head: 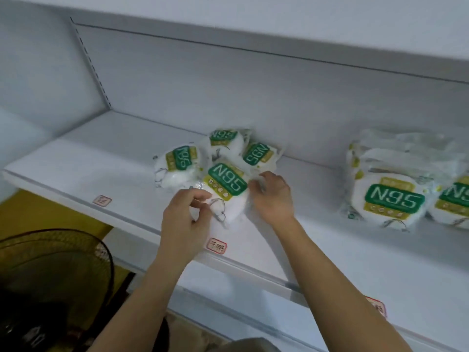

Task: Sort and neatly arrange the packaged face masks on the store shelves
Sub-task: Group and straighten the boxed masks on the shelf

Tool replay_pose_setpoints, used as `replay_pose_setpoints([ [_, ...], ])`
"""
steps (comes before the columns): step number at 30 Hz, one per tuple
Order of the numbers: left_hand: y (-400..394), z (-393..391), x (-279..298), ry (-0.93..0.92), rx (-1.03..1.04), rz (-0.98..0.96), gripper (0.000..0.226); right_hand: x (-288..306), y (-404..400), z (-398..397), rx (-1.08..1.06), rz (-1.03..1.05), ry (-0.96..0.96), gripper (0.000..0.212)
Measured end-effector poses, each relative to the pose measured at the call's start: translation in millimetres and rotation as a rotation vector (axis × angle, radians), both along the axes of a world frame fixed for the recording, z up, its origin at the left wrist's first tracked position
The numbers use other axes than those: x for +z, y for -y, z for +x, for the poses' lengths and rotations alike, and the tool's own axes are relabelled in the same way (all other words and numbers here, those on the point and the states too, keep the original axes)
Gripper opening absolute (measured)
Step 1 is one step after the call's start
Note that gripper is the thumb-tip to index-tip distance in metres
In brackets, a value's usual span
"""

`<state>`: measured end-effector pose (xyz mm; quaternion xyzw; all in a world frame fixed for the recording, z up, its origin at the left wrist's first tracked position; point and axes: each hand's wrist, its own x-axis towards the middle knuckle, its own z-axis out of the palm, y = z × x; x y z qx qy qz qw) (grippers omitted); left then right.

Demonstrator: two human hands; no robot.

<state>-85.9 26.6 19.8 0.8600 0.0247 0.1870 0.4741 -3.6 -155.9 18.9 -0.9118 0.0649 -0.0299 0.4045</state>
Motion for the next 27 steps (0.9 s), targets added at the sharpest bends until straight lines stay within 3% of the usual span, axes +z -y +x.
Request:
replay_pose_setpoints([
  [3, -22, 21, 5, -0.161, 0.123, -0.146, 0.043, 3, -9, -11, -0.135, 0.281, 0.142, 0.010],
  [6, -26, 30, 15, -0.244, 0.078, -0.332, 0.048, 17, -12, -34, -0.223, 0.731, 0.147, 0.012],
  [10, -14, 16, 28, -0.268, -0.002, -0.907, 0.037, 43, -10, -54, -0.223, 1.248, 0.123, 0.013],
  [13, -3, 7, 28, -0.318, -0.048, -0.926, 0.036, 62, 2, -62, -0.263, 1.365, 0.174, 0.015],
  [15, 6, 11, 31, -0.368, -0.186, -0.966, 0.043, 73, 14, -68, -0.276, 1.407, 0.173, 0.018],
  [18, 29, 20, 38, -0.501, -0.360, -1.206, 0.048, 83, 33, -80, -0.320, 1.426, 0.178, 0.022],
  [21, 58, 22, 38, -0.548, -0.379, -1.332, 0.055, 83, 56, -96, -0.419, 1.358, 0.240, 0.009],
  [24, 91, 18, 36, -0.516, -0.366, -1.368, 0.047, 80, 79, -111, -0.531, 1.339, 0.298, 0.009],
  [27, 123, 8, 37, -0.417, -0.302, -1.279, 0.021, 78, 103, -125, -0.602, 1.367, 0.352, 0.008],
])
